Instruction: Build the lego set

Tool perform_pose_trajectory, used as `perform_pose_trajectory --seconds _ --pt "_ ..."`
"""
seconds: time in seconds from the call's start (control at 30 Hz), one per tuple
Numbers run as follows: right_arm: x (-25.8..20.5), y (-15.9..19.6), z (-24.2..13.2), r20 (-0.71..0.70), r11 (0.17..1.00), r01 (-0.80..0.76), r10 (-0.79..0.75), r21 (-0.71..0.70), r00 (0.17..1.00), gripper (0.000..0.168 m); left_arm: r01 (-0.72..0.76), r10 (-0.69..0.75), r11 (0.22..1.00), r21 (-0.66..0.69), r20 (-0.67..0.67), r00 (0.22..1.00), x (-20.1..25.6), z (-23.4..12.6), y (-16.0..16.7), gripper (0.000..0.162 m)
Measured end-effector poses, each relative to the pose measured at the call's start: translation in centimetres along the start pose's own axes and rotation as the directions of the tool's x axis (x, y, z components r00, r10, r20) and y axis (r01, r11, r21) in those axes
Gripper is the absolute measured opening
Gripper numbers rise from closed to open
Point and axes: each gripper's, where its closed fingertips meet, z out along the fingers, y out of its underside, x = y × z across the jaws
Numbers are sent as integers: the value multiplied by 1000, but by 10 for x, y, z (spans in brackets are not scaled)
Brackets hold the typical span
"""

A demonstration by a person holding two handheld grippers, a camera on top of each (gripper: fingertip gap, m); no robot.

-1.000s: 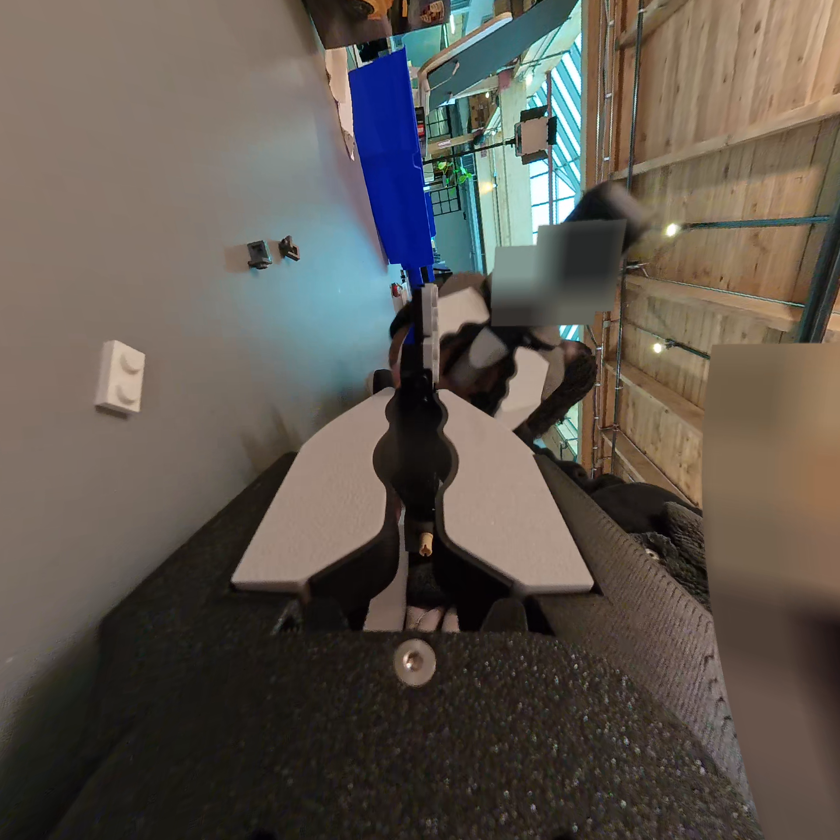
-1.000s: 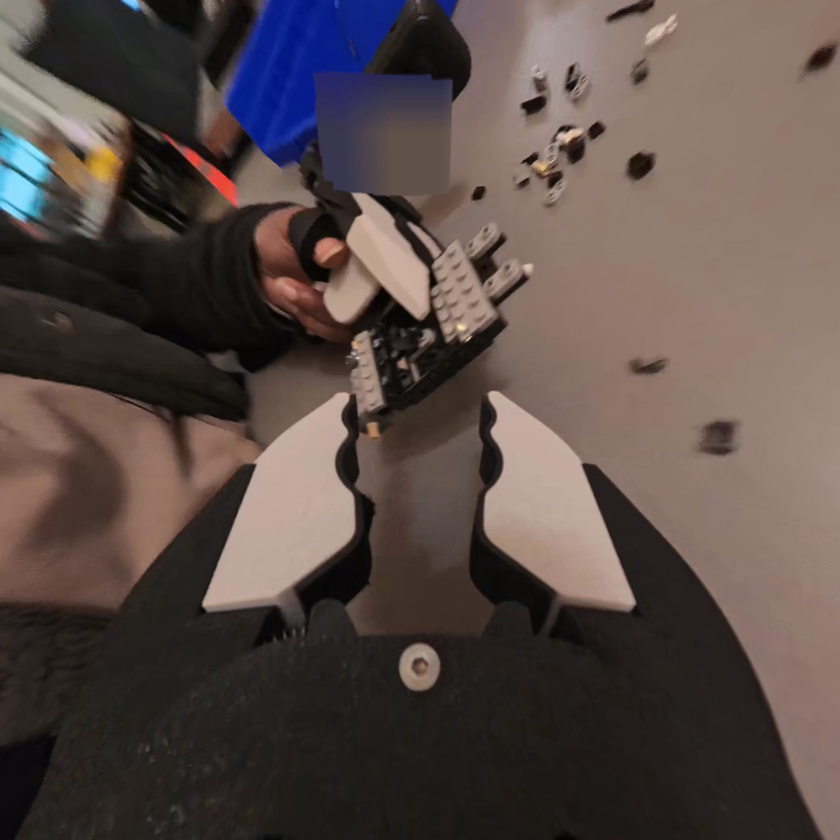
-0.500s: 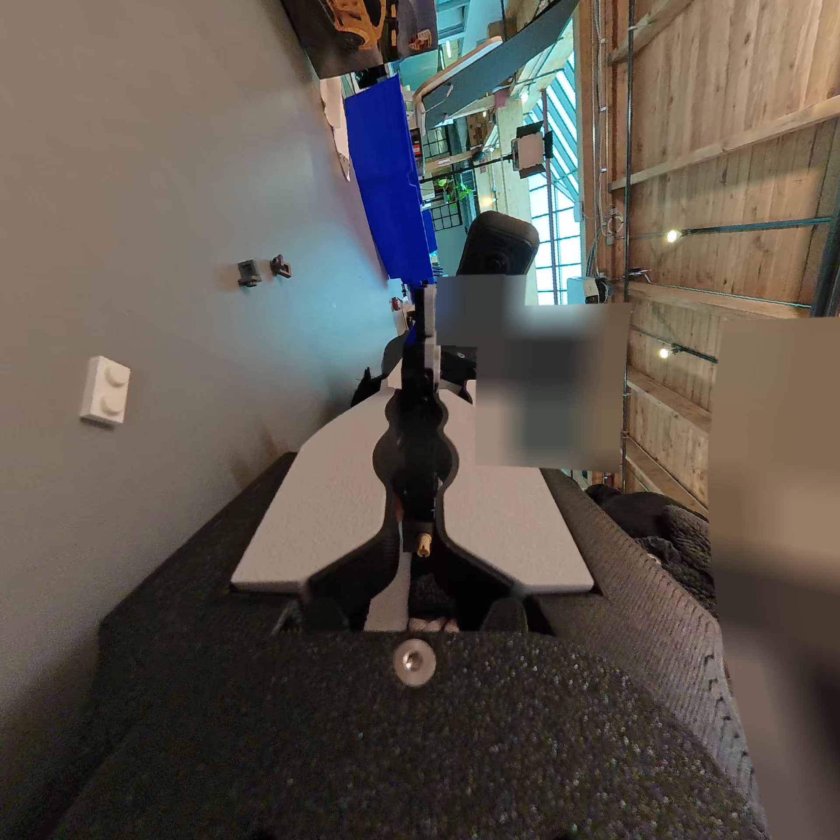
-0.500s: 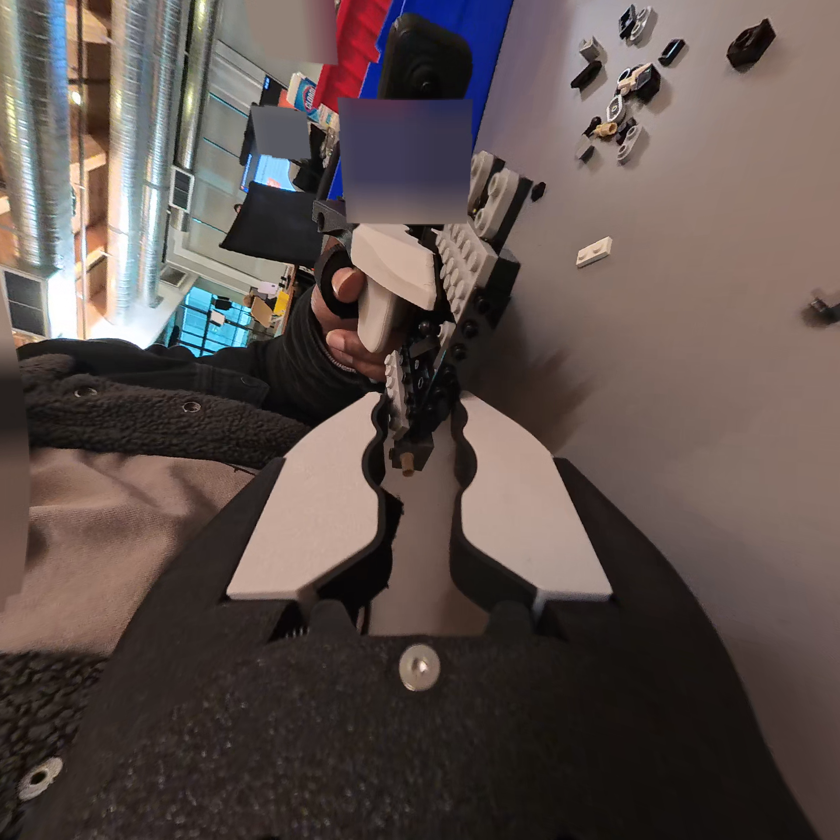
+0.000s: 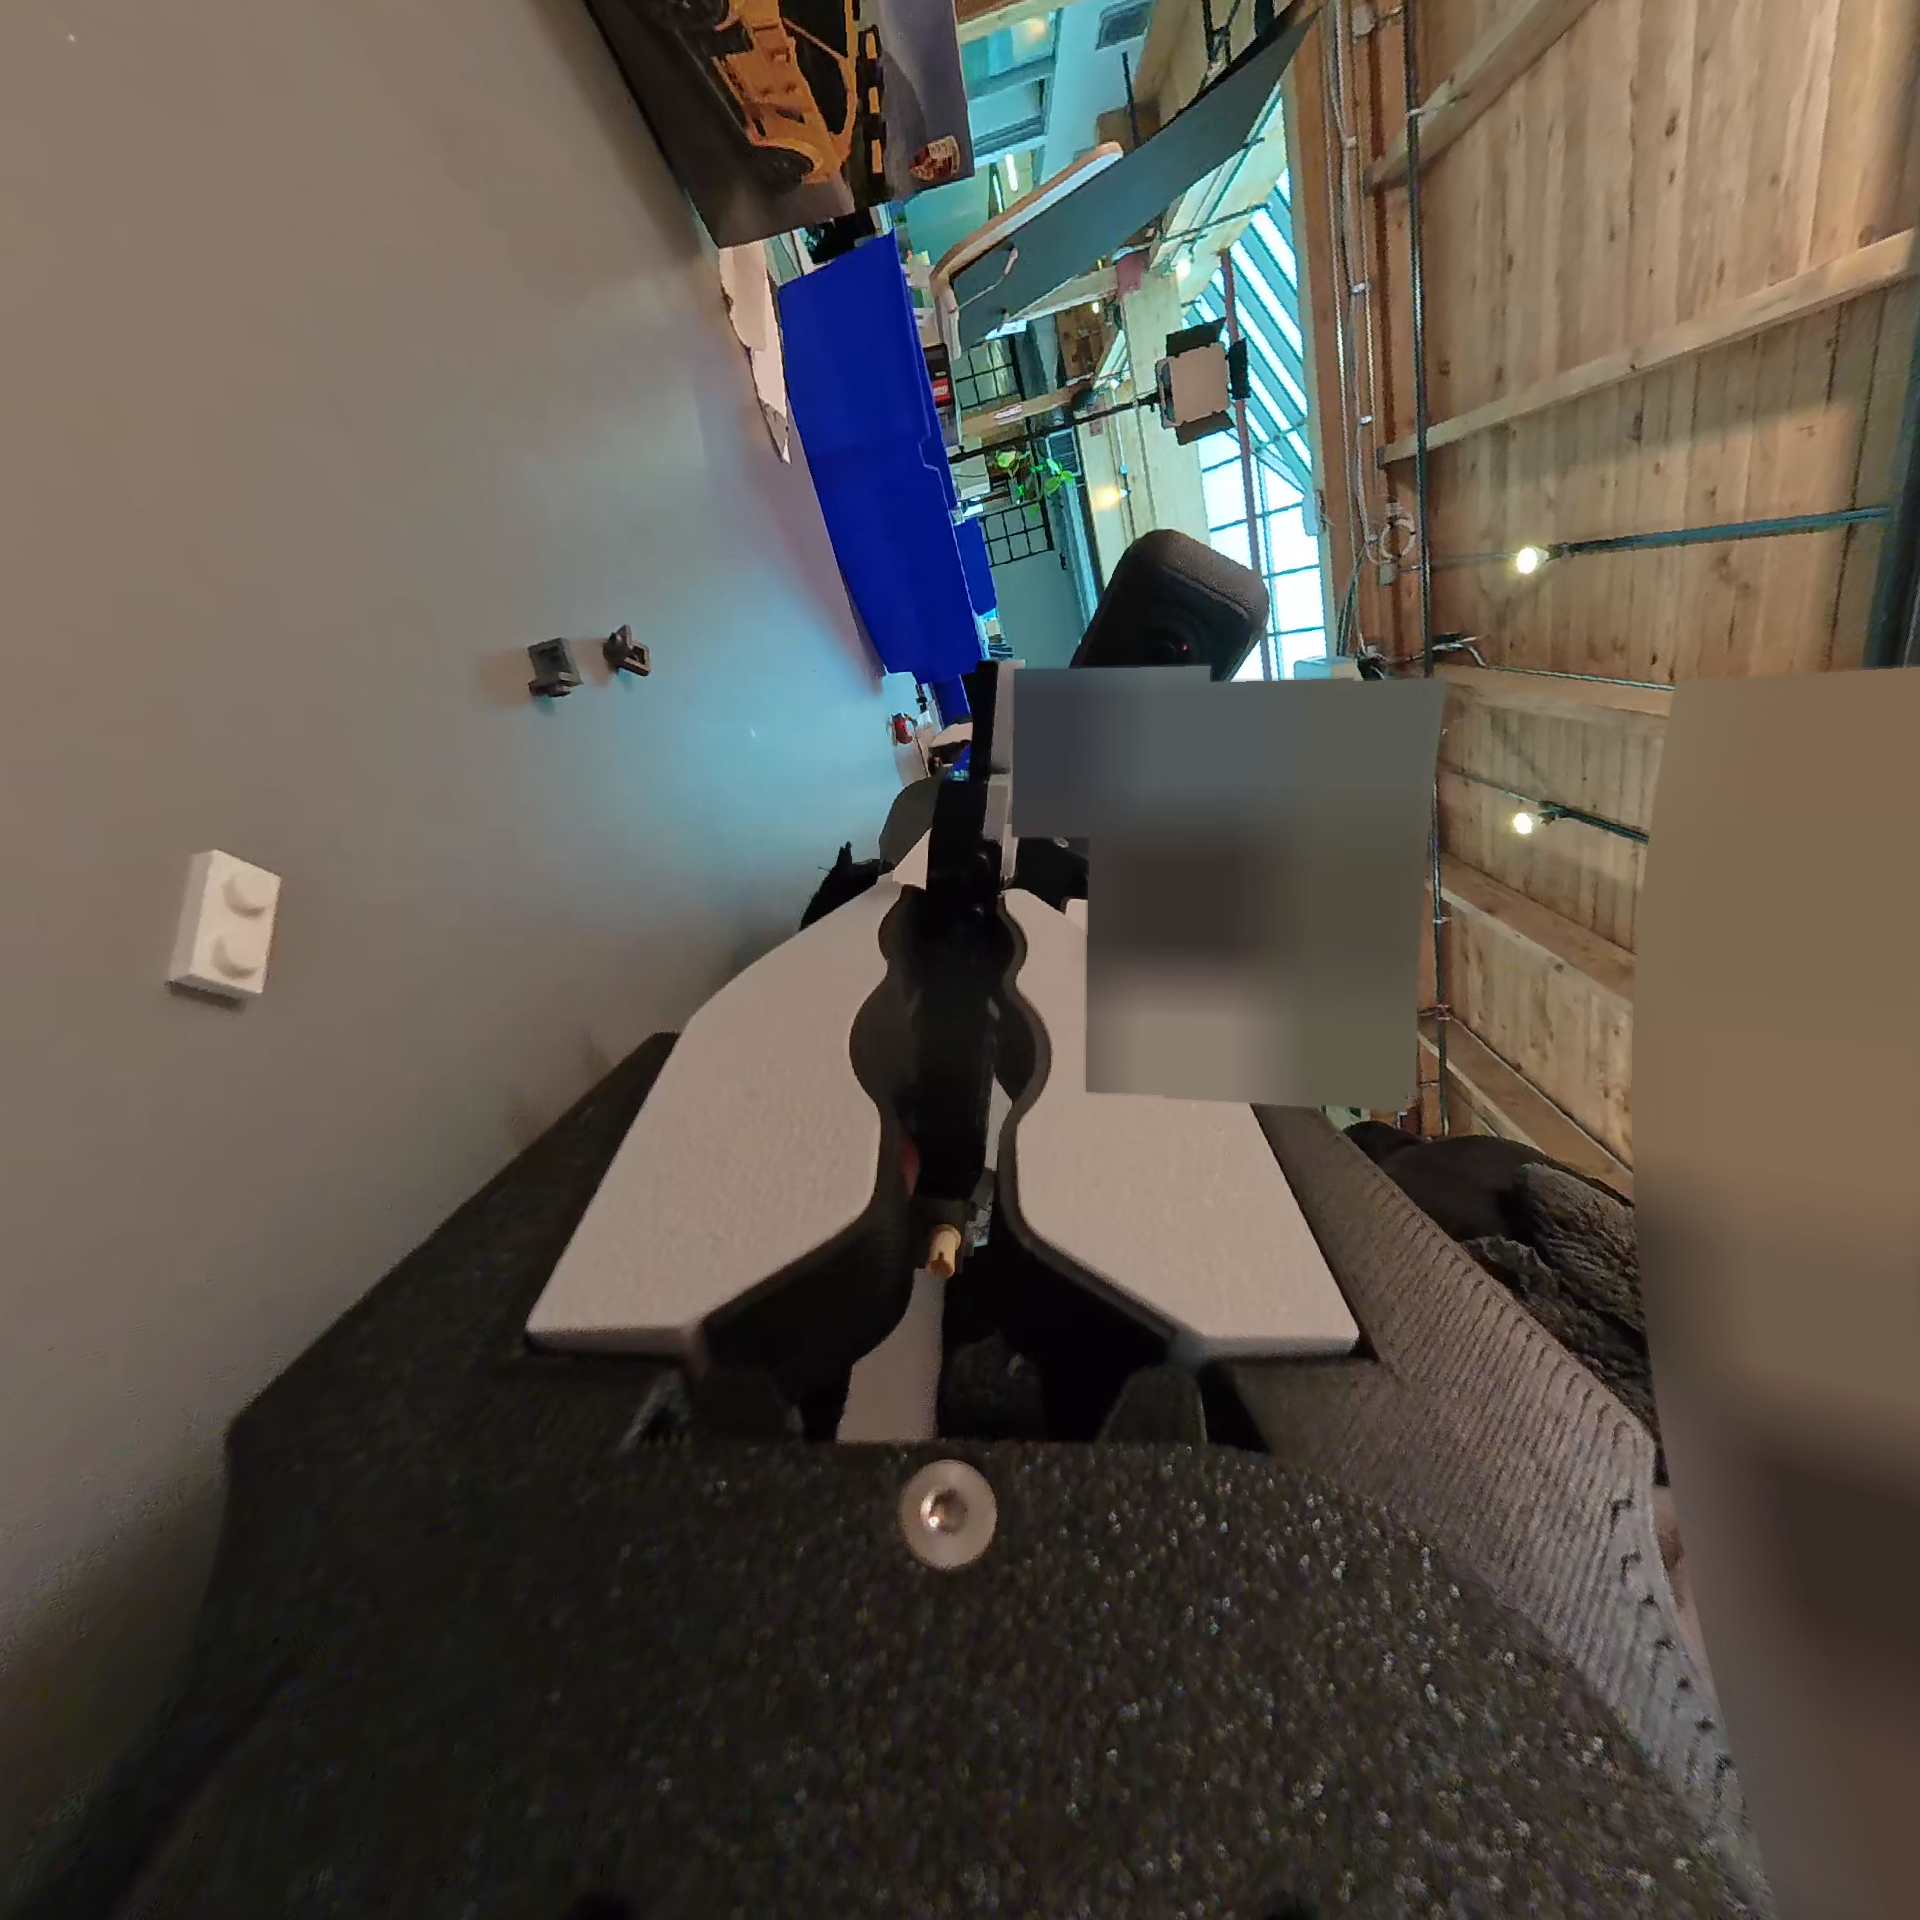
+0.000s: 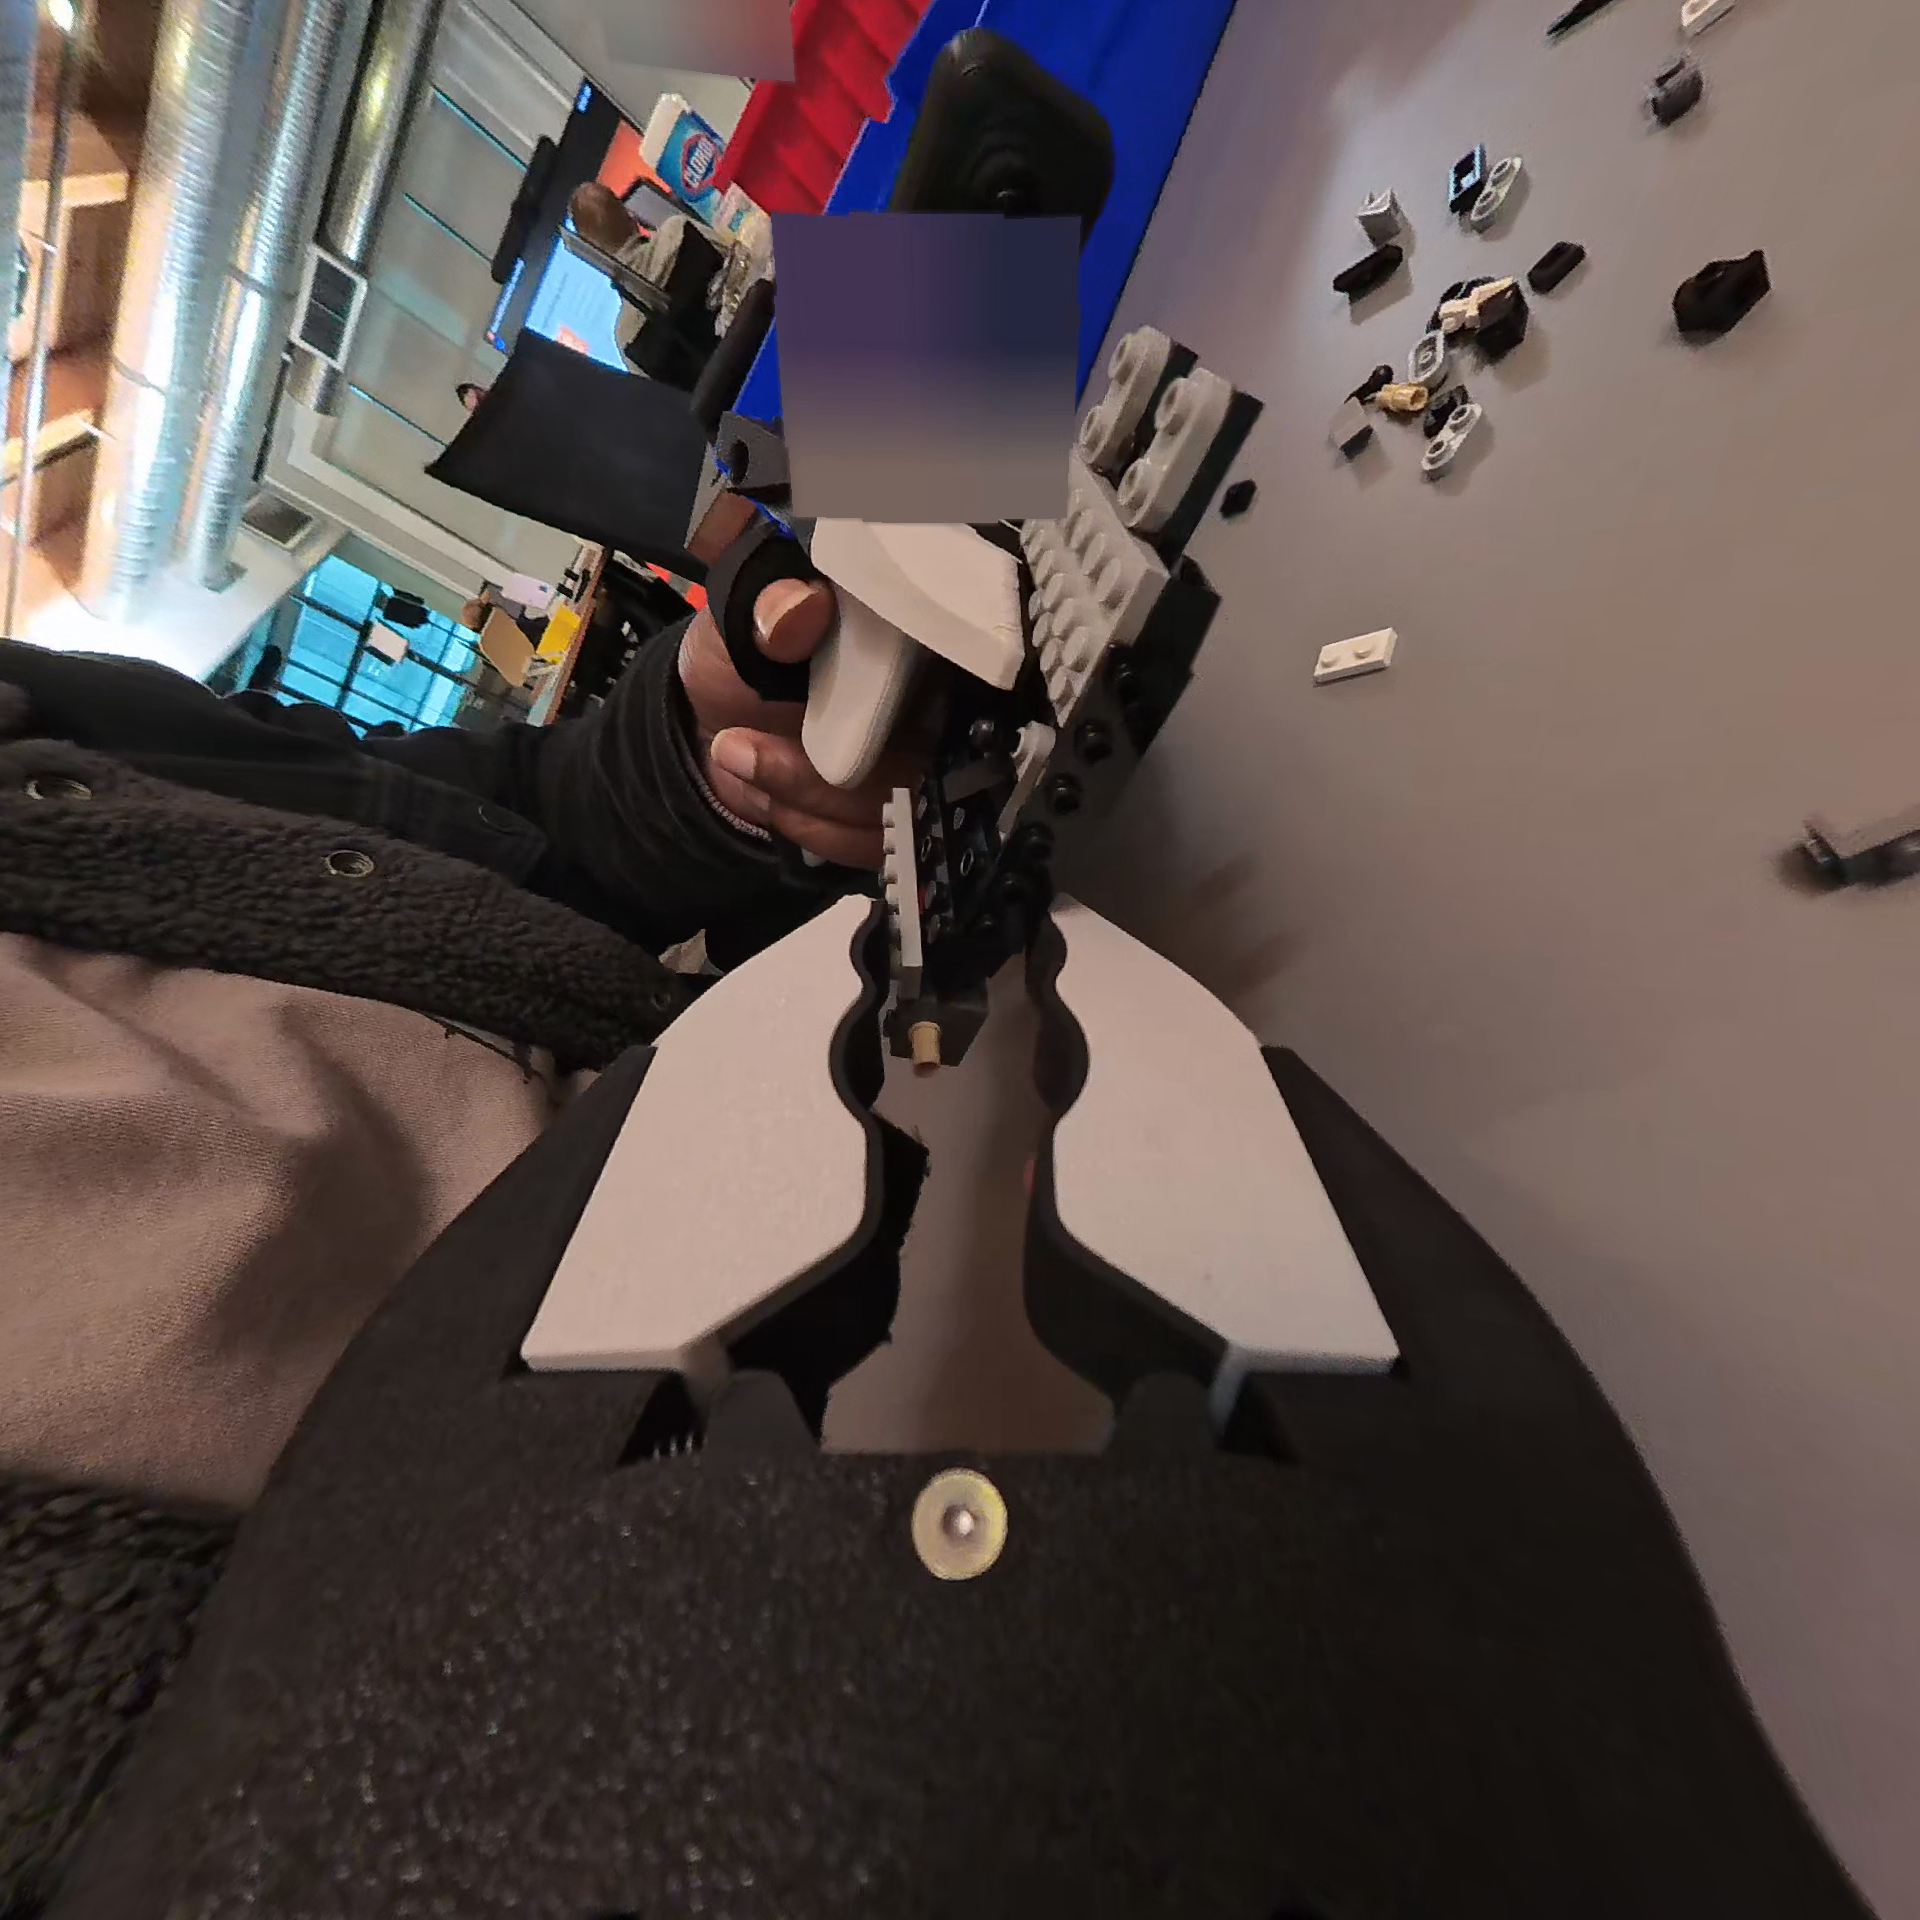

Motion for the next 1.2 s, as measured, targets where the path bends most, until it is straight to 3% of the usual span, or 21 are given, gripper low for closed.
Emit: perform_pose_trajectory --seconds 0.03,0.27,0.5,0.6,0.7,0.83,0.9,1.03,1.2 --pt "0 0 0 2 1000 -2 2 4 1000 24 0 0 1000 2 1 1000 0 0 0 11" --pt "-1 -1 0 12 999 -3 2 33 1000 19 -64 64 998 8 8 998 6 0 -1 12" --pt "-8 -7 -2 50 997 36 -39 68 998 19 -257 258 966 31 -1 966 18 0 -4 11" --pt "-14 -8 -7 67 994 88 -93 69 993 19 -387 387 922 7 -17 922 29 -6 -4 12" --pt "-16 -14 -20 50 976 191 -197 108 979 19 -524 524 848 -82 -13 851 33 -14 3 33" --pt "-19 -19 -26 -13 925 356 -358 135 934 19 -639 649 740 -209 -29 760 31 -7 26 39" --pt "-23 -22 -27 -23 906 394 -396 157 918 19 -663 679 700 -267 -39 733 26 -3 37 37" --pt "-28 -21 -27 -44 871 469 -468 145 883 19 -687 693 698 -202 -51 719 37 -2 32 21" --pt "-32 -22 -27 -56 842 514 -512 167 857 19 -723 726 663 -195 -66 684 41 -3 34 18"
